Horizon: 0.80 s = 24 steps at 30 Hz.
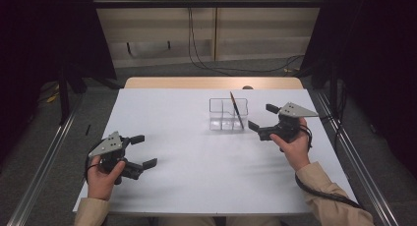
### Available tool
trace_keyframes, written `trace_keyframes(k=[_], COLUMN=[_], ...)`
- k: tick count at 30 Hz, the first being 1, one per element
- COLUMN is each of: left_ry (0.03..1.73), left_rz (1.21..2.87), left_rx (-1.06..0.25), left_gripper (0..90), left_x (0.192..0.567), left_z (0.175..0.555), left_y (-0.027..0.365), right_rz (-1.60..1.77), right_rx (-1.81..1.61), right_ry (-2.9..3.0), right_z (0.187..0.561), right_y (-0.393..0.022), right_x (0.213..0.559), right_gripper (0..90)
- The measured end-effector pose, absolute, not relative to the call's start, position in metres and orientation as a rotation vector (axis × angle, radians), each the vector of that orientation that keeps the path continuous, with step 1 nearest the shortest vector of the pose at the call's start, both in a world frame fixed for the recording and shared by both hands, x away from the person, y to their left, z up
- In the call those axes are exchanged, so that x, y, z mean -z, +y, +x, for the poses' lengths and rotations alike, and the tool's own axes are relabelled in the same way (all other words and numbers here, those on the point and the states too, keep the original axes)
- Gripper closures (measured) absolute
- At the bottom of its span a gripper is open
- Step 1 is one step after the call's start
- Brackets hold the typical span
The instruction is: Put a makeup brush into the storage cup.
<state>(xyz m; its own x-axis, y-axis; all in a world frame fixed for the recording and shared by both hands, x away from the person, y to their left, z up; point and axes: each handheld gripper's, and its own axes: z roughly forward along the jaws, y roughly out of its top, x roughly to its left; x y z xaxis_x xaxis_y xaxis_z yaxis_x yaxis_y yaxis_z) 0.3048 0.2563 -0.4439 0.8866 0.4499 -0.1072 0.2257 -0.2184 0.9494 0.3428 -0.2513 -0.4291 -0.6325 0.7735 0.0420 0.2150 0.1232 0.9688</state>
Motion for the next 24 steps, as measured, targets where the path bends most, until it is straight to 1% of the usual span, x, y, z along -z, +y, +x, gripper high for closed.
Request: trace_keyframes(k=[24], left_ry=[0.504], left_rz=[1.809], left_rx=[-0.225], left_gripper=[0.4], left_x=[0.443], left_z=[0.305], left_y=[0.255], right_rz=[0.944], right_rx=[-1.518], right_ry=[1.943], right_z=[0.325], right_y=[-0.269], right_x=[0.431], right_gripper=[0.4])
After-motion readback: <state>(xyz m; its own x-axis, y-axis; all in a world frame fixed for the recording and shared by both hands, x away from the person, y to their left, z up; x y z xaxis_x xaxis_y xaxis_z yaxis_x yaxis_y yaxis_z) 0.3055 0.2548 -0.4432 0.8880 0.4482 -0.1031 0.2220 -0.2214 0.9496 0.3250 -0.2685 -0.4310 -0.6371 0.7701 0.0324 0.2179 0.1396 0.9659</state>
